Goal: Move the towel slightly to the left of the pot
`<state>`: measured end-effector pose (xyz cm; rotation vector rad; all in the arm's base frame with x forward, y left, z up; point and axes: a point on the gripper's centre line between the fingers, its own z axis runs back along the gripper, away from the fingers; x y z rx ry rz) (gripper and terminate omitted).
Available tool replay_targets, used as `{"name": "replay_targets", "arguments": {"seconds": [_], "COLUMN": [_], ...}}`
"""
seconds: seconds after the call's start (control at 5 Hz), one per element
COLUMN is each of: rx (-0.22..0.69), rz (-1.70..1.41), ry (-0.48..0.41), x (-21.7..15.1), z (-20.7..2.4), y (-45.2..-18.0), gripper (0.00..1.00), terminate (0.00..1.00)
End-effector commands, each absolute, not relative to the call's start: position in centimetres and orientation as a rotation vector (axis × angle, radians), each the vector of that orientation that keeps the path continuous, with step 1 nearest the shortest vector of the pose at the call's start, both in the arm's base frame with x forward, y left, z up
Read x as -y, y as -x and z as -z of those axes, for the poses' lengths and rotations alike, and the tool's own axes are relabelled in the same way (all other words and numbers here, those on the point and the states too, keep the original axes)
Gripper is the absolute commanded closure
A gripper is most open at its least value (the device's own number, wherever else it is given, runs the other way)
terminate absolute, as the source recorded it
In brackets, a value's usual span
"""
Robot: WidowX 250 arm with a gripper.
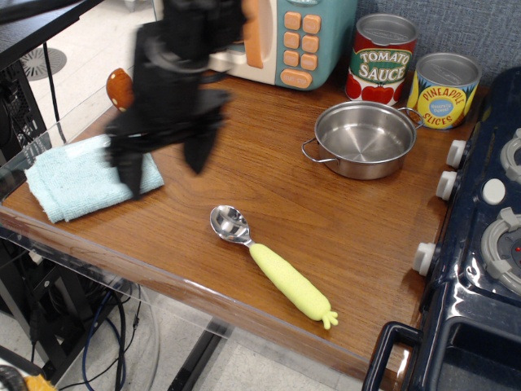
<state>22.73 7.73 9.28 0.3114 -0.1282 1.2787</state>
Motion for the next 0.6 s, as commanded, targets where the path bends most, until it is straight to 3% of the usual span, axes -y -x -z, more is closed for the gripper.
{"name": "replay_targets", "arguments": {"seconds": [0.0,0.4], "rx": [0.112,0.115], "rz": [-1.474,-1.568], "ry": [-0.362,-0.33], "x": [-16.4,-20.8], "z": [-7.9,-6.6], "y": [-20.8,-22.9], "gripper": [0.0,0.0], "terminate": [0.0,0.0]}}
